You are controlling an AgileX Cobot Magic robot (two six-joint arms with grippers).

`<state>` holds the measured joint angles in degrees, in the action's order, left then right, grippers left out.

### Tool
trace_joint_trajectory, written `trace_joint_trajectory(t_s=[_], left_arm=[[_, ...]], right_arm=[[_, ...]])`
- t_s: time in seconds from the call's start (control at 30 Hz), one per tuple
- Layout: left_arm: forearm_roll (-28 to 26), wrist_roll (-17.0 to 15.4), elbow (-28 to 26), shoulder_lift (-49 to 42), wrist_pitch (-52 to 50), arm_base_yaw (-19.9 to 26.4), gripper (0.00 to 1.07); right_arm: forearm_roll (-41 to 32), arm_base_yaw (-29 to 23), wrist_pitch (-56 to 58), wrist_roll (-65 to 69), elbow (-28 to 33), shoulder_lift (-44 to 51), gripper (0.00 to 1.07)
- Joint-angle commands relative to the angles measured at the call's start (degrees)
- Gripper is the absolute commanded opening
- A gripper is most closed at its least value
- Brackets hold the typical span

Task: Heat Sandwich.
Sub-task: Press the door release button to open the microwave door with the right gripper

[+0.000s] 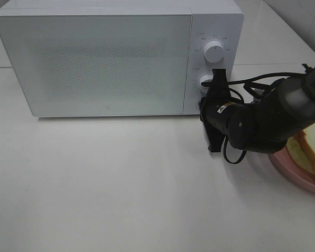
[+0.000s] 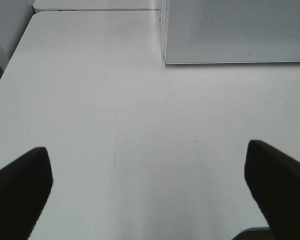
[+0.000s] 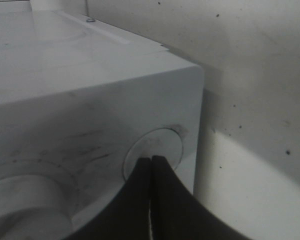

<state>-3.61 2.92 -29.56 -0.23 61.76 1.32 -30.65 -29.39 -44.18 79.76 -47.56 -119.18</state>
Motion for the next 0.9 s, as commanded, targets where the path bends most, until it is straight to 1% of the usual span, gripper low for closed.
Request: trace_joint_trajectory(t_s=[0.03,0.13,0.37,0.47,0.77,0.9], left_arm=[[0.1,-0.2,0.0,-1.1,-0.6,0.2,1.0],[0.1,-0.2,0.0,-1.1,-0.6,0.2,1.0],[0.1,-0.2,0.0,-1.1,-0.6,0.2,1.0],[0.1,-0.2,0.0,-1.1,-0.6,0.2,1.0],[0.1,-0.2,0.0,-1.1,-0.6,0.2,1.0],[0.1,-0.2,0.0,-1.1,-0.6,0.2,1.0]], right_arm=[[0.5,0.5,0.5,0.1,-1.0,-0.3,0.0],[0.2,1.6,0.5,-0.1,-1.0,-0.5,0.0],[0.3,1.9,-0.3,-0.5,-2.1,-0.5,0.0],[0.3,1.9,-4.1,-0.6,-2.1,-0.5,0.0],[1.7,1.9,-9.9,-0.2,-2.2,-0.5,0.0],[1.7,1.9,-10.0,-0.3,-3.8,-0.5,0.0]])
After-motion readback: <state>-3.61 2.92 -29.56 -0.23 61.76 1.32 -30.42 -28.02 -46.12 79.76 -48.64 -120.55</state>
